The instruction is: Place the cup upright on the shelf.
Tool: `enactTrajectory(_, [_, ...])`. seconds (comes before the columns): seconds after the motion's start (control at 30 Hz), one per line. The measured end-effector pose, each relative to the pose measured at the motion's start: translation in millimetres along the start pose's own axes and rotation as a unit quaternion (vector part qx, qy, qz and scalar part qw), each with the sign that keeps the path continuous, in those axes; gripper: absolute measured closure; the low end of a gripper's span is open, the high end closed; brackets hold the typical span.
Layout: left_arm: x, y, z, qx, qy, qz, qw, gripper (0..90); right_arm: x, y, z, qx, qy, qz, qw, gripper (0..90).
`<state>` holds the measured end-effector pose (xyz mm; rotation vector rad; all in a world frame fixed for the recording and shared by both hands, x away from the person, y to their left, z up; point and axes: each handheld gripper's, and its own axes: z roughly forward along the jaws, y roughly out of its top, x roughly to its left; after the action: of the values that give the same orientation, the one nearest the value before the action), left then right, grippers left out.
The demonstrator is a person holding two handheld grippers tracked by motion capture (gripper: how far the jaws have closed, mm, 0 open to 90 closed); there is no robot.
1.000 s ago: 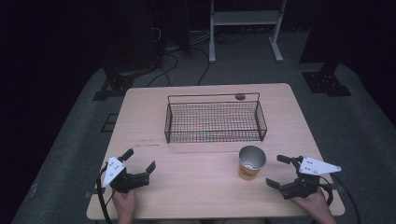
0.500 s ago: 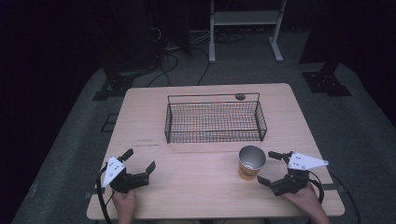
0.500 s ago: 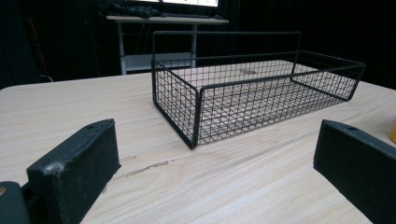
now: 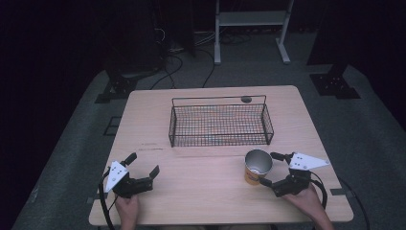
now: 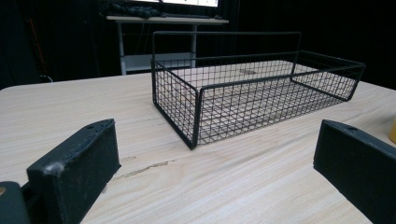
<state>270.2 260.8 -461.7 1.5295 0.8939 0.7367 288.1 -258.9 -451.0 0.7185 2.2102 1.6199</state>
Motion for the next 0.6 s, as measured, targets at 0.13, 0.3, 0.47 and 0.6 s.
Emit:
enactTrajectory(0.13, [0.3, 0.0, -0.2, 0.000, -0.001, 0.000, 1.0000, 0.0, -0.1, 2.1, 4.4, 0.003, 0.002, -0.001, 1.0000, 0.0])
enactTrajectory(0.3, [0.1, 0.0, -0.1, 0.000, -0.001, 0.000, 1.0000, 0.0, -1.4, 2.4, 11.5, 0.006, 0.003, 0.003, 1.0000, 0.0])
enactTrajectory(0.47, [0.1, 0.0, -0.1, 0.000, -0.001, 0.000, 1.0000, 0.0, -2.6, 1.3, 15.4, 0.006, 0.000, 0.006, 1.0000, 0.0])
enactTrajectory(0.6, [-0.1, 0.0, 0.1, 0.000, -0.001, 0.000, 1.0000, 0.0, -2.2, 1.3, 18.7, 0.002, 0.000, 0.006, 1.0000, 0.0])
